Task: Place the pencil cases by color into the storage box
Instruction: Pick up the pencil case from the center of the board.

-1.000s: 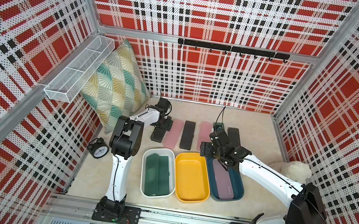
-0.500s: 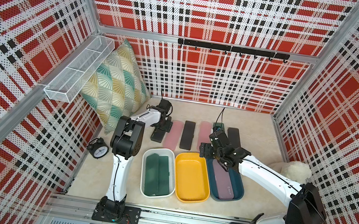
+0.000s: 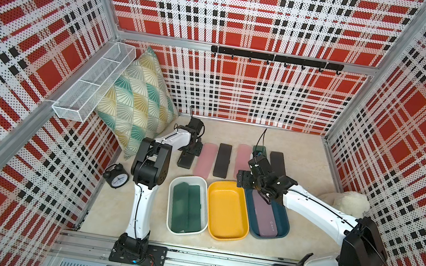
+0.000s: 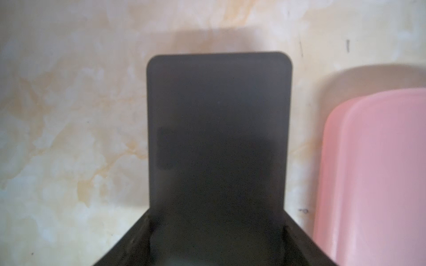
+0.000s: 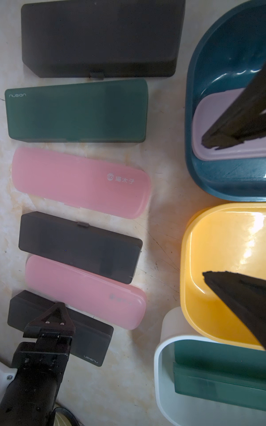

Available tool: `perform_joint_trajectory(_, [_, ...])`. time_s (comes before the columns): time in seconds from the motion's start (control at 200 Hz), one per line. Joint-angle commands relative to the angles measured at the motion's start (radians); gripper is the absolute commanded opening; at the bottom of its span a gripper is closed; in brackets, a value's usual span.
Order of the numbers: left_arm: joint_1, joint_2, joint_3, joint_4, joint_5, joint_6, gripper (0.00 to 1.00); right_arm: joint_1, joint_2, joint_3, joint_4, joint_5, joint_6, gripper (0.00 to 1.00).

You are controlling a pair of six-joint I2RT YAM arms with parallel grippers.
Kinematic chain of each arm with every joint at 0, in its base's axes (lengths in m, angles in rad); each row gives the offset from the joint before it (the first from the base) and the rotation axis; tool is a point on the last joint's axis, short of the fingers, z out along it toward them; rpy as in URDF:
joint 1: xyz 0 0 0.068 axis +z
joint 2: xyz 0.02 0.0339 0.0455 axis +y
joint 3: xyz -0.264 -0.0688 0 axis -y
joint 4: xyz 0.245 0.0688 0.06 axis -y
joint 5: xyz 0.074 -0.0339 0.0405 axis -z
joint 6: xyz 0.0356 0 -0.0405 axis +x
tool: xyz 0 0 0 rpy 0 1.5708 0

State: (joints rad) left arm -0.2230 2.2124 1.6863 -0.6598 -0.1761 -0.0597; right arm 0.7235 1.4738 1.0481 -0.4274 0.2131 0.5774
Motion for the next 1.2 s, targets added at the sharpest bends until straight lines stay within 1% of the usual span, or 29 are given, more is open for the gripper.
perform_joint_trajectory(0.0, [0.003, -0.051, 0.039, -0.006, -0.025, -0.057, 0.49, -0.003, -0.007, -0.009, 0.012, 0.004, 0.006, 0.89])
perform_joint_trajectory(0.195, [-0.016, -0.115, 0.069, -0.006, -0.007, -0.114, 0.46, -0.005, -0.022, -0.019, 0.012, 0.015, -0.002, 0.89])
perform_joint_trajectory(0.205, [-0.041, -0.116, 0.07, -0.006, -0.006, -0.115, 0.46, -0.006, -0.023, -0.02, 0.011, 0.015, -0.004, 0.89])
perform_joint_trajectory(0.22, [-0.052, -0.121, 0.071, -0.006, -0.003, -0.118, 0.46, -0.006, -0.025, -0.022, 0.01, 0.015, -0.005, 0.89])
perform_joint_trajectory(0.376, [-0.101, -0.165, 0.079, -0.006, -0.025, -0.155, 0.45, -0.026, -0.048, -0.041, 0.007, 0.011, -0.014, 0.89])
perform_joint_trajectory(0.521, [-0.136, -0.214, 0.088, -0.014, -0.002, -0.212, 0.36, -0.061, -0.082, -0.06, 0.005, -0.001, -0.017, 0.89])
perform_joint_trajectory(0.536, [-0.141, -0.218, 0.09, -0.016, -0.001, -0.218, 0.35, -0.065, -0.087, -0.063, 0.004, -0.001, -0.046, 0.89])
perform_joint_trajectory(0.601, [-0.158, -0.236, 0.097, -0.03, -0.006, -0.241, 0.32, -0.084, -0.106, -0.072, 0.001, -0.001, -0.062, 0.89])
perform_joint_trajectory(0.676, [-0.183, -0.26, 0.098, -0.044, -0.017, -0.267, 0.32, -0.112, -0.127, -0.082, -0.003, -0.001, -0.078, 0.89])
perform_joint_trajectory(0.691, [-0.187, -0.264, 0.097, -0.046, -0.019, -0.271, 0.32, -0.117, -0.131, -0.084, -0.005, -0.028, -0.082, 0.89])
perform_joint_trajectory(0.817, [-0.232, -0.319, 0.074, -0.049, -0.034, -0.305, 0.32, -0.168, -0.176, -0.105, -0.014, -0.055, -0.11, 0.9])
perform_joint_trajectory(0.832, [-0.238, -0.326, 0.07, -0.049, -0.036, -0.329, 0.32, -0.176, -0.181, -0.109, -0.015, -0.058, -0.113, 0.9])
perform_joint_trajectory(0.882, [-0.258, -0.35, 0.052, -0.048, -0.047, -0.35, 0.32, -0.201, -0.2, -0.118, -0.018, -0.068, -0.126, 0.9])
perform_joint_trajectory(1.042, [-0.344, -0.425, 0.003, -0.042, -0.087, -0.419, 0.32, -0.28, -0.251, -0.144, -0.026, -0.11, -0.165, 0.9])
perform_joint_trajectory(1.192, [-0.441, -0.492, -0.063, -0.018, -0.115, -0.496, 0.32, -0.334, -0.263, -0.149, -0.027, -0.149, -0.2, 0.9])
